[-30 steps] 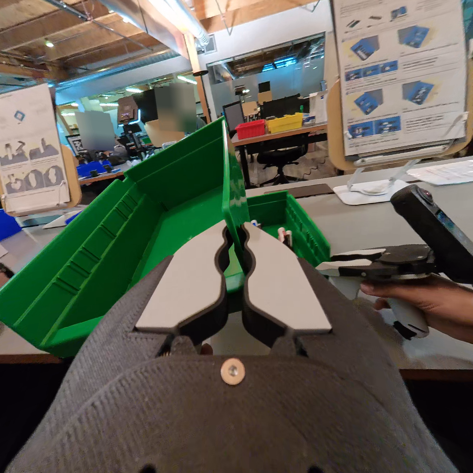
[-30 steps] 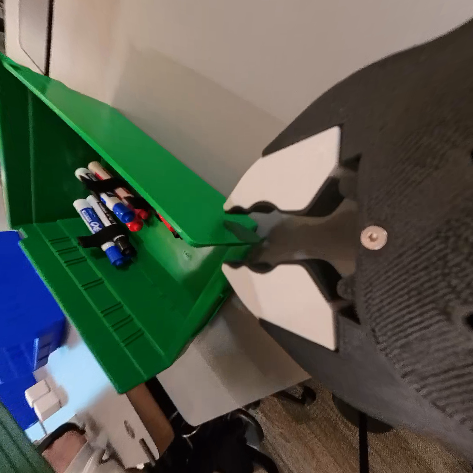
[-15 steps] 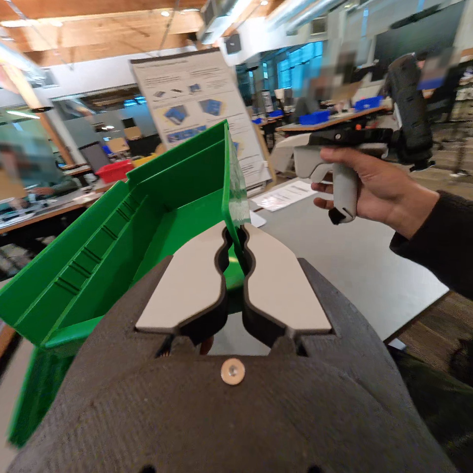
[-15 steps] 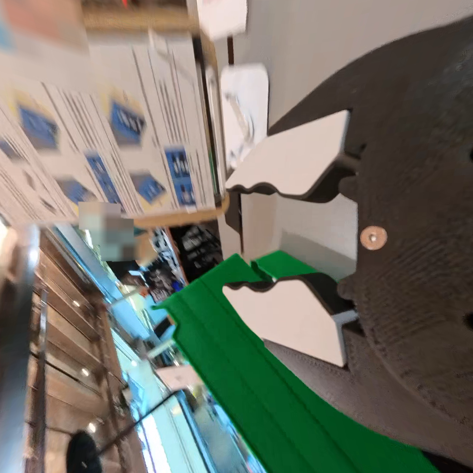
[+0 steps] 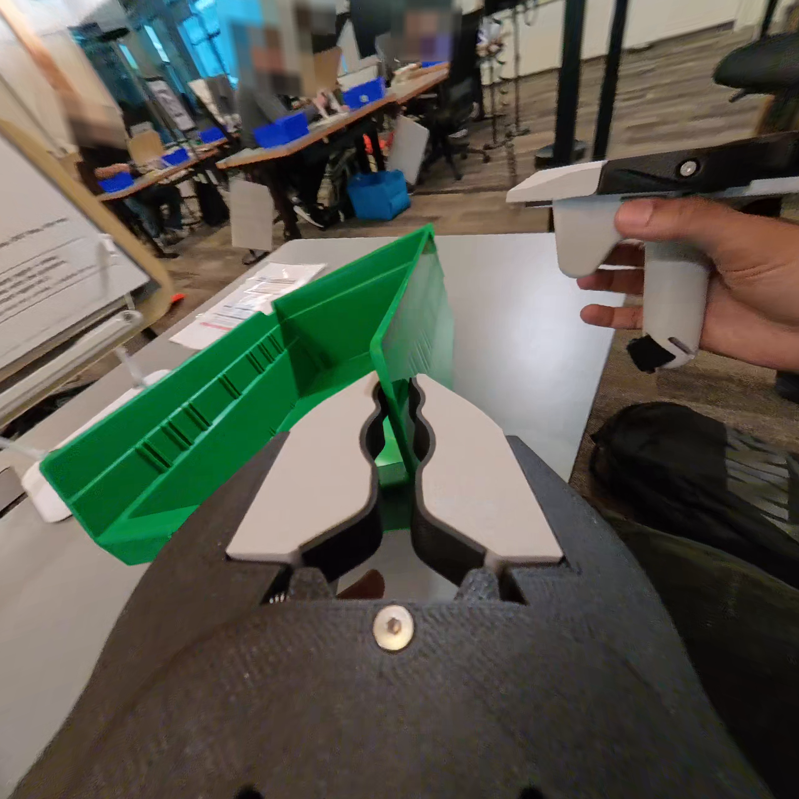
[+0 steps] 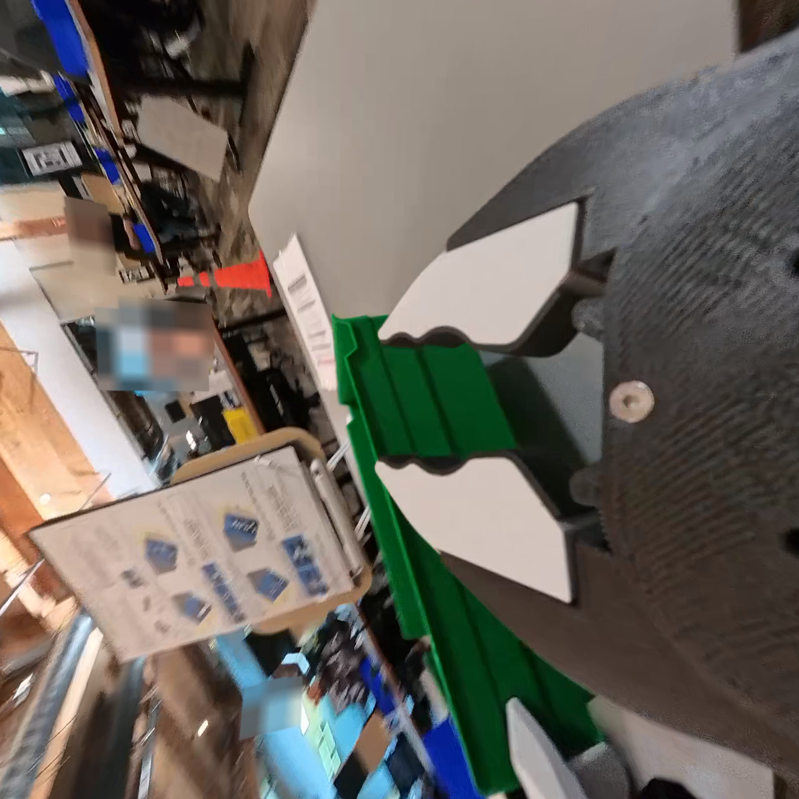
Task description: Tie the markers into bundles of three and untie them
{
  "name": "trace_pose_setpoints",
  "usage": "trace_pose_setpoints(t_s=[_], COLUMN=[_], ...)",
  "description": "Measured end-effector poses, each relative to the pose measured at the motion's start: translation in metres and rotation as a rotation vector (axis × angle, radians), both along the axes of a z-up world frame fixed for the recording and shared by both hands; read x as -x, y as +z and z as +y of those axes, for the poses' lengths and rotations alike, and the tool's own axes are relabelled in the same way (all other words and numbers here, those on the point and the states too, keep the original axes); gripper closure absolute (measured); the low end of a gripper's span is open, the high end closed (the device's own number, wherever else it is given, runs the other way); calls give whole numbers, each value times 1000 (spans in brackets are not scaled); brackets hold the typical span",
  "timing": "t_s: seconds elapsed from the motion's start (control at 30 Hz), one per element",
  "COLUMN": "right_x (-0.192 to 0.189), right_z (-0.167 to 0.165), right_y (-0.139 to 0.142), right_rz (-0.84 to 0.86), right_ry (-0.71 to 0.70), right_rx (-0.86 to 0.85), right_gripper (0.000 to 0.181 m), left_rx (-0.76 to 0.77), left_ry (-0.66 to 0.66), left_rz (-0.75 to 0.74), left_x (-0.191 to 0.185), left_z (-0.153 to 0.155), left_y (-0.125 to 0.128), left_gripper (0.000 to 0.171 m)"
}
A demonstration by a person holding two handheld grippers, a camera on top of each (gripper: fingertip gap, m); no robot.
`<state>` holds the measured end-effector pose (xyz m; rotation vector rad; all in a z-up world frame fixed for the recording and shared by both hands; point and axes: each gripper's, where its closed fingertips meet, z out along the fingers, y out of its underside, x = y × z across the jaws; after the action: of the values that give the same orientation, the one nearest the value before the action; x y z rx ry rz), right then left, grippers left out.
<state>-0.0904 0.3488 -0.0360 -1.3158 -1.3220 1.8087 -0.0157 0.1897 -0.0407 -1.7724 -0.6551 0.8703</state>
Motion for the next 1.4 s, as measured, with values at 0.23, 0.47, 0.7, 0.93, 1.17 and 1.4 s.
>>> trace_pose_setpoints(t_s=[0.23,0.47,0.7,0.93,1.17,1.4], right_x=[-45,-94,-92,-87,-85,-80], right_z=[5,-58,-80,-84,-119,-148], right_y=[-24,-58,-80,-85,-85,-84], right_rz=[-88,-246,-296,-331,-310,-202], right_ry=[-57,79,143,222,248,168], right_rx=[-24,108,7,-12,-68,-268], right_gripper=[128,121,120,114,100,95], left_rx=[5,12,-13,-66,-157,-346], left_ry=[-98,-110,-108,-116,-138,50], left_rz=[-78,-80,-185,-214,-129,-202], left_x=[3,8,11,5,-6,-6], left_z=[32,39,39,33,2,-83], left_y=[-31,-49,-78,-84,-45,-39], left_gripper=[167,168,168,166,155,155])
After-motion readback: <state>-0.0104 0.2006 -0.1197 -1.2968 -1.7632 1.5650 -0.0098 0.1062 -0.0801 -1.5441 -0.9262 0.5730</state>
